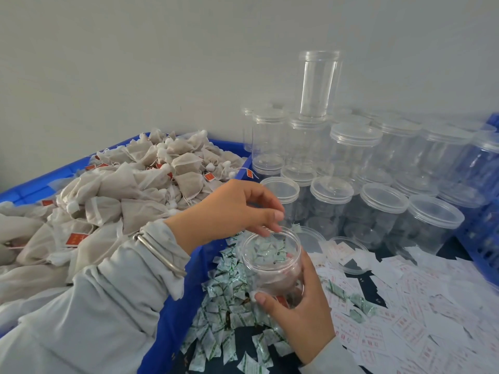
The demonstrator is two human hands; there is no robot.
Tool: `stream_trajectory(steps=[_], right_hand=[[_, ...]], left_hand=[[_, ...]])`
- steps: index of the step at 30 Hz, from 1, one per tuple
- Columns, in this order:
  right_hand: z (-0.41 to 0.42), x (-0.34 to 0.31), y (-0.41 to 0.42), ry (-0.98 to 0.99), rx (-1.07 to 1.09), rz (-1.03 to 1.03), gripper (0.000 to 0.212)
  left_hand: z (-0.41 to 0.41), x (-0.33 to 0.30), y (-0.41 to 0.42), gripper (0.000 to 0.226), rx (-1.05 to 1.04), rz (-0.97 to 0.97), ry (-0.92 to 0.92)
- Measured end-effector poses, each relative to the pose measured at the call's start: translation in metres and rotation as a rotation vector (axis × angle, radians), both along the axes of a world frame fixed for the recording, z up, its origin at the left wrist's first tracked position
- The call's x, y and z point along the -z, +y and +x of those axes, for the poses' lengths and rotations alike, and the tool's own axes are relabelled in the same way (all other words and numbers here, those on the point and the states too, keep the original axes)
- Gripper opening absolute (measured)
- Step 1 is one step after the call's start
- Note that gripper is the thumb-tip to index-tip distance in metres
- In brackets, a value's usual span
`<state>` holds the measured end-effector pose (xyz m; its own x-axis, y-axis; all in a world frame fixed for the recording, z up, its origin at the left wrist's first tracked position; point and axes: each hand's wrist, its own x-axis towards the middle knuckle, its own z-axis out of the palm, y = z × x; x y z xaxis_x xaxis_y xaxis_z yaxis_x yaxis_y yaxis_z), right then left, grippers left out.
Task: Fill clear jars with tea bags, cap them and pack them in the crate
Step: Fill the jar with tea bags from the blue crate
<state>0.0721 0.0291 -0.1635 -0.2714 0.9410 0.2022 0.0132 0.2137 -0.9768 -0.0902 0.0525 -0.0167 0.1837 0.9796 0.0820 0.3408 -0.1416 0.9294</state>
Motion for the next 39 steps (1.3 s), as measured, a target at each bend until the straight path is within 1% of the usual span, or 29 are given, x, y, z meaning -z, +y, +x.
stream_trajectory(steps=[2,4,5,7,9,11,14,16,18,21,24,26,29,31,35,38,39], right_hand=[[0.0,-0.001,0.0,-0.01,-0.004,-0.003,0.103],[0.0,-0.001,-0.001,-0.002,-0.01,-0.024,0.105],[0.001,-0.001,-0.001,0.003,-0.013,-0.032,0.105],[0.001,-0.001,-0.002,-0.005,-0.011,-0.033,0.105],[0.002,-0.001,-0.003,-0.019,-0.002,-0.024,0.104],[0.001,-0.001,-0.003,-0.022,-0.001,-0.026,0.104],[0.002,-0.003,-0.003,-0.02,-0.003,-0.032,0.104],[0.002,-0.004,-0.003,-0.016,-0.001,-0.031,0.103],[0.002,-0.005,-0.004,-0.019,0.003,-0.028,0.102],[0.002,-0.007,-0.006,-0.043,0.021,-0.014,0.099],[0.002,-0.007,-0.005,-0.047,0.024,-0.011,0.099],[0.002,-0.006,-0.005,-0.047,0.019,-0.012,0.101],[0.001,-0.005,-0.005,-0.043,0.018,-0.015,0.101],[0.001,-0.005,-0.005,-0.04,0.007,-0.022,0.103],[0.002,-0.004,-0.003,-0.036,-0.012,-0.031,0.106],[0.002,-0.004,-0.002,-0.026,-0.022,-0.036,0.105],[0.002,-0.004,-0.002,-0.028,-0.021,-0.035,0.105]], left_hand=[[-0.006,-0.003,0.003,0.008,-0.108,0.041,-0.013],[-0.018,-0.006,0.009,0.016,-0.295,0.129,0.016],[-0.028,-0.007,0.013,0.018,-0.42,0.191,0.069],[-0.049,-0.005,0.02,0.016,-0.651,0.293,0.269],[-0.068,0.002,0.026,0.023,-0.775,0.301,0.457],[-0.081,0.013,0.032,0.034,-0.786,0.221,0.576],[-0.088,0.032,0.039,0.042,-0.706,0.075,0.767],[-0.09,0.041,0.04,0.048,-0.67,0.057,0.902],[-0.091,0.044,0.039,0.051,-0.634,0.023,1.003],[-0.091,0.045,0.04,0.048,-0.56,-0.054,1.128],[-0.091,0.047,0.041,0.061,-0.559,-0.078,1.123],[-0.09,0.046,0.042,0.067,-0.611,-0.096,1.093],[-0.09,0.046,0.044,0.066,-0.667,-0.102,1.081],[-0.09,0.047,0.046,0.058,-0.671,-0.099,1.082],[-0.092,0.05,0.049,0.029,-0.693,-0.029,1.08],[-0.093,0.048,0.047,0.015,-0.706,0.05,0.968],[-0.093,0.046,0.047,0.014,-0.717,0.073,0.92]])
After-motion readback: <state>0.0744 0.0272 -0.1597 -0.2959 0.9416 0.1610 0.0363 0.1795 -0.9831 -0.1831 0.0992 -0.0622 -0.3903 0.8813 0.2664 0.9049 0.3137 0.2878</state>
